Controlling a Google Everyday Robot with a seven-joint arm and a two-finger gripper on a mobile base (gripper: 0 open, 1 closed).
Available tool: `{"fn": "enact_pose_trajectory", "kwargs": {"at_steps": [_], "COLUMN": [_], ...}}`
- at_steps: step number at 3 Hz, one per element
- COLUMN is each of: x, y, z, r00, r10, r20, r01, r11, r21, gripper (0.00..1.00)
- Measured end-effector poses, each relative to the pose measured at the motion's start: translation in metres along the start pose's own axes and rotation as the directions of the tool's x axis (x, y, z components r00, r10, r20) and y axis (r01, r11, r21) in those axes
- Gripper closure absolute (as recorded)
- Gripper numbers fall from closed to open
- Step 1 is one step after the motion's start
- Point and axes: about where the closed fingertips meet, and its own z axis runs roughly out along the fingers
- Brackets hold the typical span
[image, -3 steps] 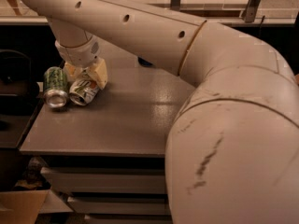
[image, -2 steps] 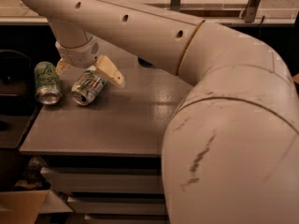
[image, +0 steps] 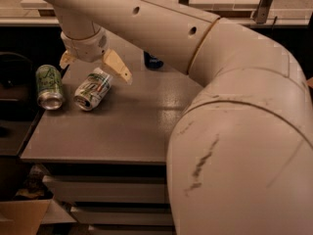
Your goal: Move 7up can near green can
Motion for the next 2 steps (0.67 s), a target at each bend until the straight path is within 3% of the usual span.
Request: {"fn": "enact_pose_trajectory", "kwargs": {"at_steps": [1,2], "x": [0.0155,0.0155], "y": [0.0007,0.0018], "z": [-0.0257,-0.0280], "r00": [0.999,0.999], "r10": [0.044,0.044], "r20": [0.002,0.002], "r01": [-0.044,-0.044], "r11": [0.9971,0.9968], "r21": [0.062,0.066], "gripper": [0.00,0.00]}}
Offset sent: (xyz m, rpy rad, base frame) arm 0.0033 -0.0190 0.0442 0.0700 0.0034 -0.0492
